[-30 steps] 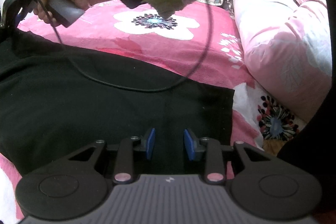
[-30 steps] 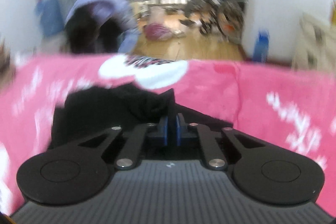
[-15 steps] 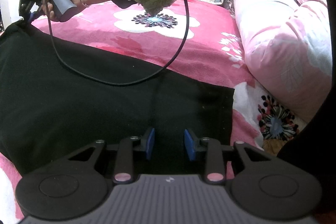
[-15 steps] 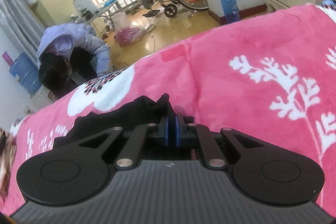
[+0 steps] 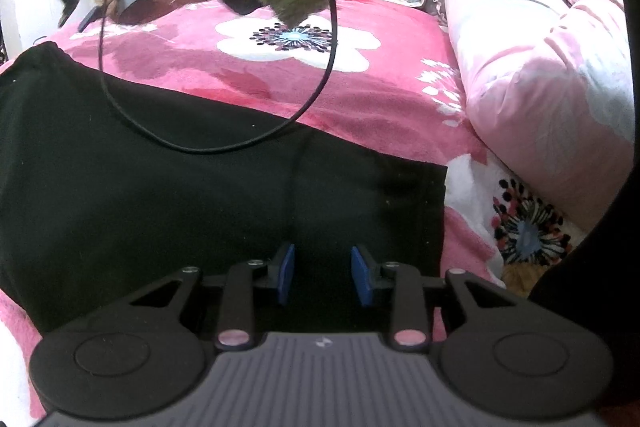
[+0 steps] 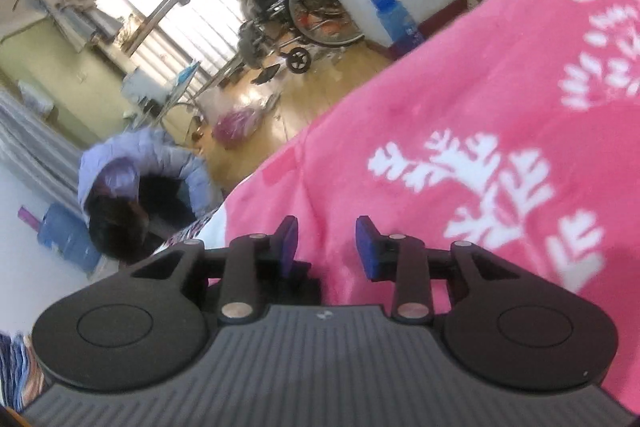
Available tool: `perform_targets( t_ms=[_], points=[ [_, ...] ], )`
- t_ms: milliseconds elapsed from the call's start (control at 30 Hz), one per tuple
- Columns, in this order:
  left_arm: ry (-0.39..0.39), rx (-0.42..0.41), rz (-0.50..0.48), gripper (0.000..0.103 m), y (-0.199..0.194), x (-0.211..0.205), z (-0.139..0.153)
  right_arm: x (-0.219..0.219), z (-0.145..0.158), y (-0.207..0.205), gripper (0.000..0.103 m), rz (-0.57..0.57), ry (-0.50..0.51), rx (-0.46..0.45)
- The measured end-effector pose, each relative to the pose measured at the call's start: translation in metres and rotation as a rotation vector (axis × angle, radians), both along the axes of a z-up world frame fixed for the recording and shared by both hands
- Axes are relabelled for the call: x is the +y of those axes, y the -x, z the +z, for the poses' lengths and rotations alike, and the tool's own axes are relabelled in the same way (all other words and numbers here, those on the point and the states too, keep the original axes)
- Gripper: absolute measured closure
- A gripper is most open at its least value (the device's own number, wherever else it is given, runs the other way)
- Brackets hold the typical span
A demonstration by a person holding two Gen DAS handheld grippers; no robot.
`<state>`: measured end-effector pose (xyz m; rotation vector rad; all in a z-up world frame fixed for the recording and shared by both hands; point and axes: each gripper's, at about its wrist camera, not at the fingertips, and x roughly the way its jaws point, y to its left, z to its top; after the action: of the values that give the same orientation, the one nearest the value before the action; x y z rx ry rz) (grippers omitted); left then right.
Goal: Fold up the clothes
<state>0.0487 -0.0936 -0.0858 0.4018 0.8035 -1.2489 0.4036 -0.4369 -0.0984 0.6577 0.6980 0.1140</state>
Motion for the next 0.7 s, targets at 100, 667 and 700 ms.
perform_targets(
  t_ms=[100,667,700],
  points=[
    [0.001,0.000,-0.004,0.070,0.000,0.001,0.000,0.018,0.007,0.004,0.072,0.224,0.005,0.035],
    [-0.008,-0.040,0.004,0.068,0.007,-0.001,0.003,0.006,0.127,0.103,0.072,-0.006,0.582,-0.209],
    [-0.008,-0.042,0.008,0.068,0.007,0.000,0.004,0.010,0.140,0.118,0.072,0.056,0.634,-0.213]
  ],
)
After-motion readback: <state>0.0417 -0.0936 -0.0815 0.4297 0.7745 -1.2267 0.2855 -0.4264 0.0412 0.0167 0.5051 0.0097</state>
